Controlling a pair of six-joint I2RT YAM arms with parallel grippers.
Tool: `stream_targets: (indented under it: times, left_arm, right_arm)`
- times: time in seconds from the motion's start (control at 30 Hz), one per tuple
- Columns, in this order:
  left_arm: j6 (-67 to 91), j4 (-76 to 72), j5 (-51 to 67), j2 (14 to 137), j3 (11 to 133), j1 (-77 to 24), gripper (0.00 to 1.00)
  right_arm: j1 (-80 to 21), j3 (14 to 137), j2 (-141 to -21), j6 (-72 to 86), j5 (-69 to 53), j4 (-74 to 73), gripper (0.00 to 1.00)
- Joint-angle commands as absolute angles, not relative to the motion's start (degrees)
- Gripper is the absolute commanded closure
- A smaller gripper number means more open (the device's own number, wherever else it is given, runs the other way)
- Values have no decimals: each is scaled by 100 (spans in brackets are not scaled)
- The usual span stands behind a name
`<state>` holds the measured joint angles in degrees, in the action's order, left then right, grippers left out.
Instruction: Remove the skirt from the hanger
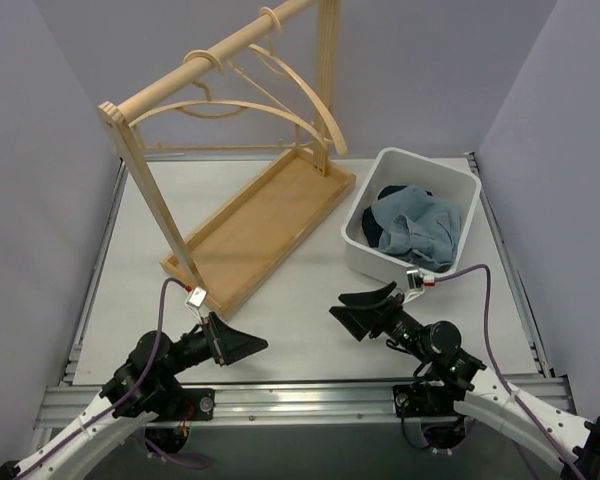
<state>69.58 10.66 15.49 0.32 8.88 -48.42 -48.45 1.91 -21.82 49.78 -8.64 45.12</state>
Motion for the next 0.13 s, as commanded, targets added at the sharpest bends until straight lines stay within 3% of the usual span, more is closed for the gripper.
stream_targets:
  times: [0.0, 0.1]
  left_arm:
    - [7715, -1289, 2074, -422, 625, -4860, 6]
    - [8146, -2320, 2100, -422, 115, -4860, 6]
  right_arm:
    - [-5106, -431, -2215, 4852, -467, 5449, 0]
    - [-5334, -431, -2075, 4781, -264, 5397, 0]
